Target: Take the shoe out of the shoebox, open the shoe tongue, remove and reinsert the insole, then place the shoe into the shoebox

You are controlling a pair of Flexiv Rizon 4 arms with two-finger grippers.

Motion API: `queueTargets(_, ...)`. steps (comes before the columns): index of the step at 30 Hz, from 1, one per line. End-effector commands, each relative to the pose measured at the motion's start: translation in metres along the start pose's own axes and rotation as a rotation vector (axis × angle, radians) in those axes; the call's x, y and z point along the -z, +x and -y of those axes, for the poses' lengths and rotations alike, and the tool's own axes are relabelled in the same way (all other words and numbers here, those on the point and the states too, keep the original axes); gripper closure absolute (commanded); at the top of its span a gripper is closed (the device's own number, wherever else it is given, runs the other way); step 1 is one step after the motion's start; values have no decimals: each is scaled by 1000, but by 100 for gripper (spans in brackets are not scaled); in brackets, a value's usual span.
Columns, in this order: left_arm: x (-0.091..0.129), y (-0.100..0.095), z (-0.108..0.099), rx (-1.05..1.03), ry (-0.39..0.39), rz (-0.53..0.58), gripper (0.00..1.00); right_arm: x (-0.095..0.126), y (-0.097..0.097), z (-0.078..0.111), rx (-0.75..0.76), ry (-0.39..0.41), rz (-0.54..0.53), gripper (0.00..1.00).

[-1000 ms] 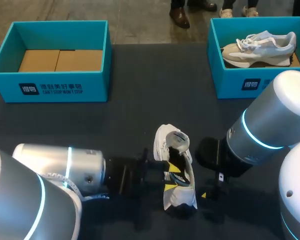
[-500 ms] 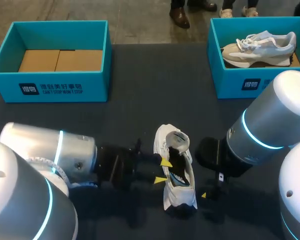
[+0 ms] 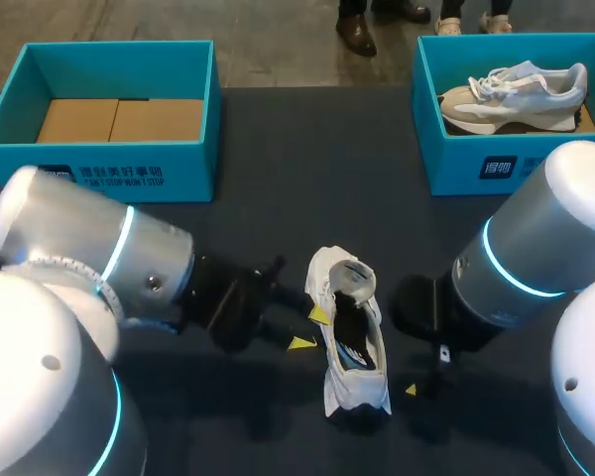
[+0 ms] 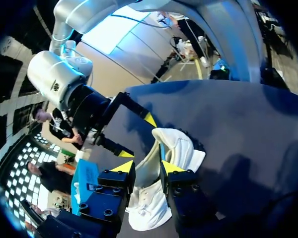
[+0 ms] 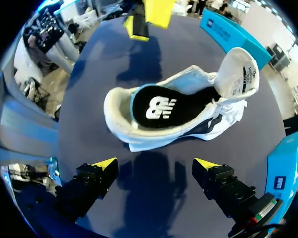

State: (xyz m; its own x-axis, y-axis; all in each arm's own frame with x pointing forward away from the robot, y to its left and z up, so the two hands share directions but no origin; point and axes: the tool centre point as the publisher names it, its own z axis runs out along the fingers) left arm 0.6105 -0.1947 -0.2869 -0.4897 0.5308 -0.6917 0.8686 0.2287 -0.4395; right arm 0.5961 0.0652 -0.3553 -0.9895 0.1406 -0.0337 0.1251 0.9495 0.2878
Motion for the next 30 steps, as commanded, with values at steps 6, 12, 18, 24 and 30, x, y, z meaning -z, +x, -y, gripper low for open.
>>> queueTargets(6,-8,-6,4,-52,-53,-473,62,42,-3,47,30,21,-21,0)
queueTargets(12,-11,-7,6,-66,-97,-602,63,56,-8,68,41,44,-30,0)
queueTargets(18,-12,-10,8,-75,-126,-699,67,70,-11,86,53,46,-31,0)
queueTargets(24,-13,-15,8,-95,-175,-773,100,72,-12,89,46,50,-39,0)
queueTargets(30,-13,-15,8,-95,-175,-773,100,72,-12,89,46,50,-39,0)
